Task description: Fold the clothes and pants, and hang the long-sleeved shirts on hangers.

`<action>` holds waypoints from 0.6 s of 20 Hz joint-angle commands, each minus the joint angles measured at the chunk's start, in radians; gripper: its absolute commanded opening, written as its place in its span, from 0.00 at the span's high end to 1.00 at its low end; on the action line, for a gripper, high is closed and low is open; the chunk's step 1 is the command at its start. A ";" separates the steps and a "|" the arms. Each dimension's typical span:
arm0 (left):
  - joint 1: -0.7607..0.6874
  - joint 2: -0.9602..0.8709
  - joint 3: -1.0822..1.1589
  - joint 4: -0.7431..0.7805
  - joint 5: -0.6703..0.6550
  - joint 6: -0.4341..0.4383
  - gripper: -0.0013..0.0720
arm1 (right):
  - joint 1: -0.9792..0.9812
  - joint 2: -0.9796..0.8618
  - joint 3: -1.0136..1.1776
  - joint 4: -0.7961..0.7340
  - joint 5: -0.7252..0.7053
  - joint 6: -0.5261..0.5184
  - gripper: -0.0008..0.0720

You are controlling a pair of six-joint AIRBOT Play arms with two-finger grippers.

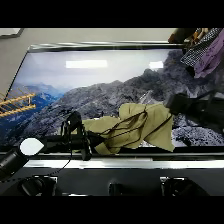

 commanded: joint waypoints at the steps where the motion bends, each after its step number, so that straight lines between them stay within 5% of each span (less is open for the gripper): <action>1: -0.001 0.000 0.000 0.001 0.000 0.000 0.96 | 0.000 0.002 0.017 -0.080 0.056 0.041 0.31; 6: -0.001 0.000 0.000 0.001 0.000 0.000 0.96 | -0.025 -0.048 0.019 -0.008 -0.008 0.187 0.30; 8: -0.001 0.000 0.000 0.001 0.000 0.000 0.96 | -0.216 -0.058 0.048 0.182 -0.098 0.129 0.30; 9: 0.000 0.000 0.000 0.001 0.000 0.000 0.96 | -0.347 -0.063 0.063 0.336 -0.163 -0.015 0.30; 12: 0.000 0.000 0.000 0.001 0.000 0.000 0.96 | -0.697 -0.102 0.085 0.777 -0.128 -0.803 0.30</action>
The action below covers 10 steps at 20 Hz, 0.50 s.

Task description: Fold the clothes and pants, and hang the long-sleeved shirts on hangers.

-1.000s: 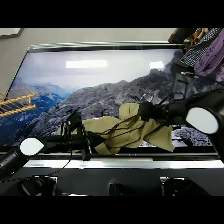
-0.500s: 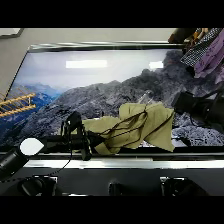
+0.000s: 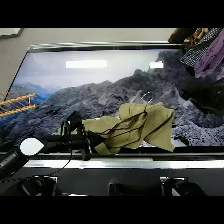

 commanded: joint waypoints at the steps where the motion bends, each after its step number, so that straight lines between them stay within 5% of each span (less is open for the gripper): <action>1: 0.000 0.000 0.000 0.001 -0.001 0.000 0.96 | -0.325 -0.044 0.021 0.459 0.068 -0.848 0.30; 3: 0.000 0.000 0.000 0.001 0.000 0.000 0.96 | -0.328 -0.073 0.021 0.484 0.160 -1.330 0.30; 4: 0.000 0.000 0.000 0.001 0.000 0.000 0.96 | -0.313 -0.092 0.020 0.501 0.177 -1.482 0.30; 6: 0.000 0.000 0.000 0.001 0.000 0.000 0.96 | -0.266 -0.135 0.018 0.499 0.168 -1.605 0.30; 10: 0.000 0.000 0.000 0.001 0.000 0.000 0.96 | -0.155 -0.231 0.018 0.525 0.169 -1.641 0.28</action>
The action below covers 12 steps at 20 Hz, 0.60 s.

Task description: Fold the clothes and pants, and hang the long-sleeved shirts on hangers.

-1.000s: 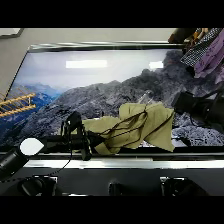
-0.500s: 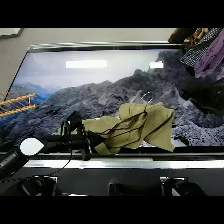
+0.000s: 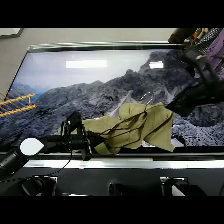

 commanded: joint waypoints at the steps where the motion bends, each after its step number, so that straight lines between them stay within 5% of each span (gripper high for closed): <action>1: 0.000 0.000 0.000 0.000 0.000 0.000 0.96 | 0.079 -0.078 0.001 0.052 0.021 -0.186 0.28; 12: 0.000 0.000 0.000 0.000 0.000 0.000 0.96 | 0.117 -0.191 0.000 0.079 0.024 -0.193 0.27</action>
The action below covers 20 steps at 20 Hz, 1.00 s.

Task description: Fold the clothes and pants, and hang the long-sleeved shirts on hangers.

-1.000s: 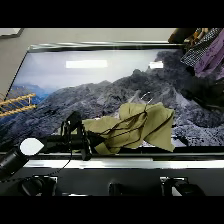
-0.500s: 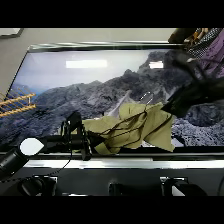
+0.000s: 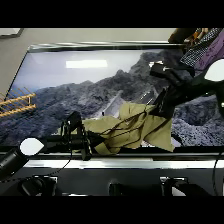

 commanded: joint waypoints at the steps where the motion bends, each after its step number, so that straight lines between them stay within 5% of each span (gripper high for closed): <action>1: 0.000 0.000 0.000 0.000 0.000 0.000 0.96 | 0.003 -0.038 0.000 0.023 0.004 -0.007 0.27; 3: 0.000 0.000 0.000 0.000 0.000 0.000 0.96 | 0.003 -0.053 0.000 0.039 0.007 -0.014 0.27; 5: 0.000 0.000 0.000 0.000 0.000 0.000 0.96 | 0.003 -0.057 0.000 0.070 0.024 -0.063 0.51; 6: 0.000 0.000 0.000 0.000 0.000 0.000 0.96 | 0.003 -0.056 0.000 0.072 0.042 -0.067 0.52; 9: 0.000 0.000 0.000 0.000 0.000 0.000 0.96 | 0.003 -0.056 0.000 0.072 0.126 -0.068 0.83; 11: 0.000 0.000 0.000 0.000 0.000 0.000 0.96 | 0.003 -0.056 0.000 0.072 0.154 -0.067 0.95; 15: 0.000 0.000 0.000 0.000 0.000 0.000 0.95 | 0.003 -0.040 0.000 0.068 0.157 -0.067 0.95; 18: 0.002 0.000 0.000 0.000 0.001 -0.003 0.63 | 0.003 -0.010 0.000 0.065 0.157 -0.067 0.95; 20: 0.003 0.000 0.000 0.001 0.001 -0.011 0.61 | 0.003 0.017 0.000 0.047 0.158 -0.067 0.95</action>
